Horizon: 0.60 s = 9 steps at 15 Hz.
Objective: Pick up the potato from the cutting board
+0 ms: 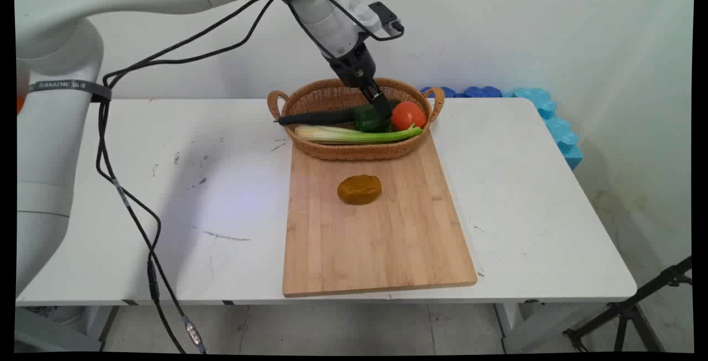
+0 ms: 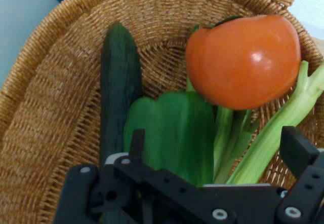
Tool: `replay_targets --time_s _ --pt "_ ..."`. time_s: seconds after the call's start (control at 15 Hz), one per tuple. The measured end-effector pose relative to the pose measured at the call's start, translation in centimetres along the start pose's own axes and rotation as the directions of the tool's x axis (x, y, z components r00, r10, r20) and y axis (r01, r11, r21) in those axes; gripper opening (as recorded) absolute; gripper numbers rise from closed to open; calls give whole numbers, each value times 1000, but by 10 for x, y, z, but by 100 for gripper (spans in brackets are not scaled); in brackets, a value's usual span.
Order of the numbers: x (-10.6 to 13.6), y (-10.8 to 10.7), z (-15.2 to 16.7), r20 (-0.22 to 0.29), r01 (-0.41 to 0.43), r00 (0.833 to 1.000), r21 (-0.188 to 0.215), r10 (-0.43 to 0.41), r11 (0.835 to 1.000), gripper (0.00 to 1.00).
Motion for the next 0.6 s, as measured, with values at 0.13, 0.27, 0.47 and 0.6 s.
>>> replay_targets --time_s 0.13,0.27,0.47,0.6 --pt "2 2 -1 -9 -2 1000 -7 2 1000 100" --pt "4 4 -4 -18 -5 1000 -13 4 1000 100" --pt "9 9 -12 -31 -7 999 -26 7 1000 100" --pt "13 14 -22 -42 -9 999 -40 7 999 100"
